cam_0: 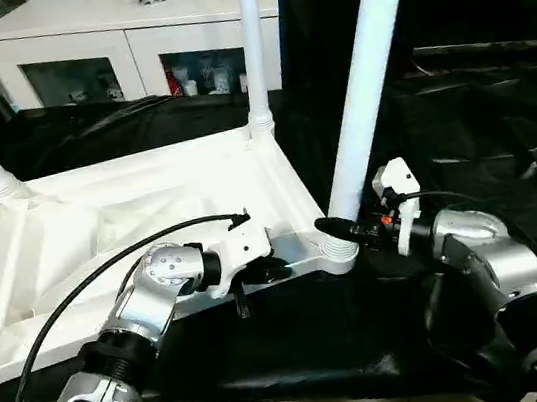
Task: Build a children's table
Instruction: Insert table leg to table base
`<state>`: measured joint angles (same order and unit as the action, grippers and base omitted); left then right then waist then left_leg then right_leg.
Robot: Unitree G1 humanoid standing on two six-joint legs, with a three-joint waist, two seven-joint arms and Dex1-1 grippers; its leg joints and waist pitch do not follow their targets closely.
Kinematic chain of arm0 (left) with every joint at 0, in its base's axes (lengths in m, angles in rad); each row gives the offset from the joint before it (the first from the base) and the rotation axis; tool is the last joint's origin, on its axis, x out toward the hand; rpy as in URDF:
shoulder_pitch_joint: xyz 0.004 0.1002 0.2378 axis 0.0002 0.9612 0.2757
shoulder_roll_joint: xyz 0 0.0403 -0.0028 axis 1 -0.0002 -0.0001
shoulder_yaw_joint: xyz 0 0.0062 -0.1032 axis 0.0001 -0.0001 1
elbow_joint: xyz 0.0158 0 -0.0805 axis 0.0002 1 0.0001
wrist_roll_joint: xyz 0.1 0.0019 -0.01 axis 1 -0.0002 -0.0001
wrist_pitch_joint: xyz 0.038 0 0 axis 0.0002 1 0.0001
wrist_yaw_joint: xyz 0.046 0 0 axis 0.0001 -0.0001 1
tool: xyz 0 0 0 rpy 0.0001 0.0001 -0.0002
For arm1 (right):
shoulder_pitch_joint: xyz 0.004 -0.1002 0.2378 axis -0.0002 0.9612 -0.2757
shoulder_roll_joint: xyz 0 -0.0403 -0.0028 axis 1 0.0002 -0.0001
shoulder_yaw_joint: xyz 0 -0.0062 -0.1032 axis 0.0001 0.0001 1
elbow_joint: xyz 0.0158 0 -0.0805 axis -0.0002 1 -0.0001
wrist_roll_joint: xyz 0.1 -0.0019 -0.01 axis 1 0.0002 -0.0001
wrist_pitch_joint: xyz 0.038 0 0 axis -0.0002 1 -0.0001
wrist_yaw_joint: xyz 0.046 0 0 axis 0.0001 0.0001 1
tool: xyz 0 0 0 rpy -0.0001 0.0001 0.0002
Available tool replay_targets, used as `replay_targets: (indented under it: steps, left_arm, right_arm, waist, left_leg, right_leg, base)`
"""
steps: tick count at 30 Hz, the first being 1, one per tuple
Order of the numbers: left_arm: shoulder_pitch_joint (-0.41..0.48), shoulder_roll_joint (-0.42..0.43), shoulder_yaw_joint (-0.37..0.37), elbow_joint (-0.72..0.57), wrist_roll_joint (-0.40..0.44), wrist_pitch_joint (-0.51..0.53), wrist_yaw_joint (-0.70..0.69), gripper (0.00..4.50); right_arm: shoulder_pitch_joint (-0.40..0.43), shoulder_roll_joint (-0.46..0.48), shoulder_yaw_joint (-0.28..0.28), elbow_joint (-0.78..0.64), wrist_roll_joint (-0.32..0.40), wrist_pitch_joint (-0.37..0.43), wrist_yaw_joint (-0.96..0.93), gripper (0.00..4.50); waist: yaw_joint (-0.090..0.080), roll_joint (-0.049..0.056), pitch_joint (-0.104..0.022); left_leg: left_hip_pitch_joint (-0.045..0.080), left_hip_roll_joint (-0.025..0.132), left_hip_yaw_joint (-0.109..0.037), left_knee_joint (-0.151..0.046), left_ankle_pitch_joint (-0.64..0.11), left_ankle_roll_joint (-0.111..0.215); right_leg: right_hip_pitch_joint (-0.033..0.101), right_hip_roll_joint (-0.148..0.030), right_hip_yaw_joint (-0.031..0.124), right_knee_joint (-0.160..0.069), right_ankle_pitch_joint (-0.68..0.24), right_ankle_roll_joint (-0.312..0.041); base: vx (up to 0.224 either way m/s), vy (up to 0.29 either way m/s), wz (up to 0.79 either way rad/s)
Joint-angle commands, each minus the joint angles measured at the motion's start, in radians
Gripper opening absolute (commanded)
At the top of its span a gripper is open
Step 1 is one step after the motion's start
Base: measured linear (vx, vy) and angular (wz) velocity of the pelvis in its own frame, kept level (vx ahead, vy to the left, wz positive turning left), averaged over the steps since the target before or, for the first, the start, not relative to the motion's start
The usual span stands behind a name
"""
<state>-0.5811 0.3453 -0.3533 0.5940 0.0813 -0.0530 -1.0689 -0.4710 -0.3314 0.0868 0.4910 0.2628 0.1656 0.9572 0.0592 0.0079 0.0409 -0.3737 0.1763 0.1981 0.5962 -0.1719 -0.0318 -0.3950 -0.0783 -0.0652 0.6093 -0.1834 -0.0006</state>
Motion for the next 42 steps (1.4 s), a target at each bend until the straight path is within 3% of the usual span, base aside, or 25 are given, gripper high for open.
replay_targets:
  steps: [1,3,9,14,16,22,33,38,42]
  left_arm:
    - [-0.011,0.02,-0.029,0.007,0.031,-0.007,-0.017,0.0]
    - [-0.016,0.018,-0.028,0.015,0.035,-0.012,-0.013,0.45]
    - [-0.027,0.027,-0.037,0.028,0.054,-0.001,-0.012,0.87]
    - [-0.041,0.027,-0.024,0.045,0.045,0.004,-0.009,0.87]
    - [-0.046,0.025,-0.016,0.048,0.037,0.01,-0.011,0.53]
    - [-0.05,0.014,0.005,0.054,0.011,0.003,-0.02,0.09]
    - [-0.035,0.004,0.004,0.052,-0.006,0.01,-0.038,0.0]
    - [-0.028,-0.003,0.013,0.04,-0.026,0.014,-0.053,0.0]
    - [-0.025,-0.005,0.015,0.036,-0.03,0.019,-0.058,0.0]
  right_arm:
    - [0.04,-0.005,0.044,0.081,-0.037,0.062,0.013,1.91]
    - [0.039,-0.003,0.041,0.089,-0.039,0.059,0.004,1.91]
    - [0.035,0.011,0.036,0.083,-0.034,0.061,0.002,1.91]
    - [0.034,0.017,0.031,0.071,-0.028,0.063,-0.001,1.91]
    - [0.035,0.018,0.031,0.067,-0.027,0.064,-0.001,1.91]
    - [0.04,0.017,0.031,0.066,-0.029,0.062,0.0,1.91]
    - [0.04,0.015,0.034,0.067,-0.033,0.059,0.001,1.91]
    - [0.042,0.012,0.035,0.066,-0.034,0.059,0.004,1.91]
    - [0.041,0.012,0.036,0.066,-0.035,0.057,0.004,1.91]
  waist:
    - [0.0,-0.002,-0.048]
    - [0.0,-0.002,-0.046]
    - [-0.003,0.001,-0.043]
    - [-0.004,0.004,-0.042]
    - [-0.004,0.003,-0.041]
    - [-0.005,0.003,-0.039]
    - [-0.006,0.003,-0.036]
    - [-0.005,0.002,-0.038]
    - [-0.006,0.002,-0.037]
  left_leg:
    - [0.021,0.059,-0.037,-0.083,-0.38,-0.011]
    - [0.023,0.058,-0.036,-0.082,-0.395,-0.014]
    - [0.029,0.058,-0.041,-0.085,-0.445,-0.027]
    - [0.031,0.059,-0.043,-0.088,-0.465,-0.033]
    - [0.031,0.058,-0.043,-0.088,-0.471,-0.034]
    - [0.034,0.058,-0.045,-0.088,-0.488,-0.034]
    - [0.036,0.059,-0.049,-0.091,-0.505,-0.033]
    - [0.033,0.061,-0.047,-0.097,-0.485,-0.029]
    - [0.033,0.06,-0.045,-0.096,-0.483,-0.027]
  right_leg:
    - [0.025,-0.079,0.05,-0.098,-0.408,-0.184]
    - [0.023,-0.078,0.048,-0.101,-0.427,-0.182]
    - [0.017,-0.08,0.048,-0.111,-0.51,-0.155]
    - [0.016,-0.08,0.048,-0.111,-0.505,-0.159]
    - [0.015,-0.081,0.048,-0.113,-0.52,-0.157]
    - [0.01,-0.082,0.047,-0.119,-0.565,-0.143]
    - [0.006,-0.084,0.045,-0.127,-0.624,-0.116]
    - [0.011,-0.083,0.046,-0.124,-0.568,-0.132]
    - [0.01,-0.085,0.048,-0.127,-0.581,-0.133]
  base:
    - [0.0,0.0,0.0]
    - [0.0,0.0,0.0]
    - [0.0,0.0,0.0]
    - [0.0,0.0,0.0]
    - [0.0,0.0,0.0]
    - [0.0,0.0,0.0]
    - [0.0,0.0,0.0]
    - [0.0,0.0,0.0]
    - [0.0,0.0,0.0]
